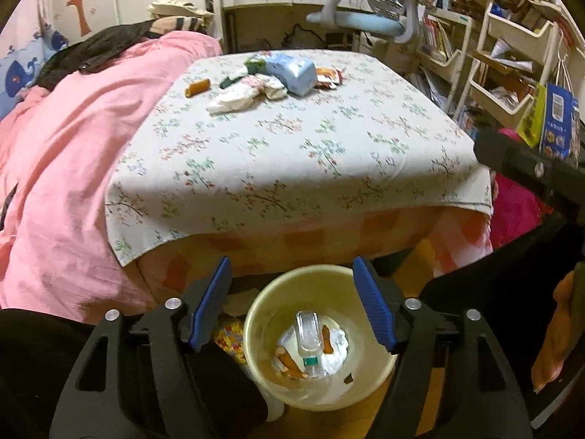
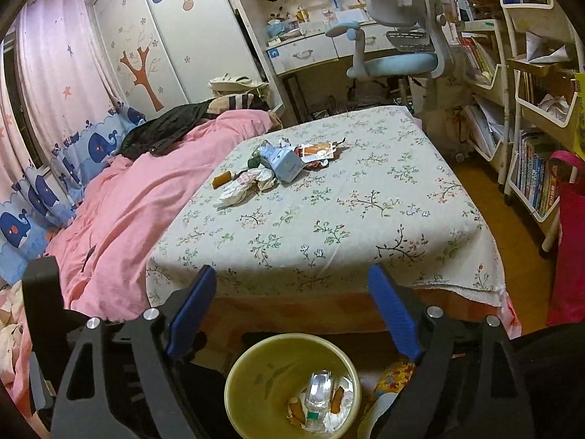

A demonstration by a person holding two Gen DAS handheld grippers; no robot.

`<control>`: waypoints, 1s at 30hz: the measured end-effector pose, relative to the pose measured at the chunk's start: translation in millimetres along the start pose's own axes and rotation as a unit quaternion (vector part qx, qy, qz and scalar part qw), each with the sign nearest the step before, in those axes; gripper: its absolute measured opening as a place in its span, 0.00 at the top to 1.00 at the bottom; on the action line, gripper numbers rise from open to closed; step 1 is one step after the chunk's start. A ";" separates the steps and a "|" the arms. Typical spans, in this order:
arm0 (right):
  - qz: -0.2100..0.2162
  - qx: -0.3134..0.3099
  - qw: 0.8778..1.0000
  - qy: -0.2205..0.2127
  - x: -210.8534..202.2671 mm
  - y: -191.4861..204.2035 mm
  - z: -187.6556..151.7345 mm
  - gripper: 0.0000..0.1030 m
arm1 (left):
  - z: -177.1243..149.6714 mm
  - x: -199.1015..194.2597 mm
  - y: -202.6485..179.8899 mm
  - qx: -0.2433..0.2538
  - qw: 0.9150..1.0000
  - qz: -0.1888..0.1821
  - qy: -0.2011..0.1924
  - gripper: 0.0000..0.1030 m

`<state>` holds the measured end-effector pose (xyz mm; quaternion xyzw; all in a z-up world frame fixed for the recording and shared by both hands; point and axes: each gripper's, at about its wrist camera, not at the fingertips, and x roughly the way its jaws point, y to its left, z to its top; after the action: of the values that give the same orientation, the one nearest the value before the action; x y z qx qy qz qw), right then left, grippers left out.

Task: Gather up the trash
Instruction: 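Move both open tools back toward the trash on the table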

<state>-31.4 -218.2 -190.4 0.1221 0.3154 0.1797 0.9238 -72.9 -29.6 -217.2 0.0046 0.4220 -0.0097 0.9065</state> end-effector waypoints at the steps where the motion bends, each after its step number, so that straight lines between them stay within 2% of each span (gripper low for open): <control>1: -0.001 -0.002 1.000 0.002 1.0 0.3 -0.5 0.20 | 0.7 -0.8 0.6 -0.003 1.000 0.002 -0.003 0.34; 12: -0.009 -0.012 1.000 0.020 8.6 4.8 -3.0 0.19 | 23.3 -15.3 19.6 -0.032 0.997 0.045 -0.058 0.23; 18: -0.008 -0.019 0.999 0.026 12.6 9.8 -4.3 0.18 | 31.2 -15.1 30.4 -0.049 0.995 0.054 -0.065 0.23; 30: -0.006 -0.021 0.999 0.034 19.0 13.0 -3.5 0.17 | 38.2 -12.5 31.2 -0.051 0.995 0.054 -0.069 0.19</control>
<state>-22.9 -198.2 -199.0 0.0950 0.3438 0.1846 0.9158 -51.1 1.1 -183.0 -0.0195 0.3577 0.0610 0.9316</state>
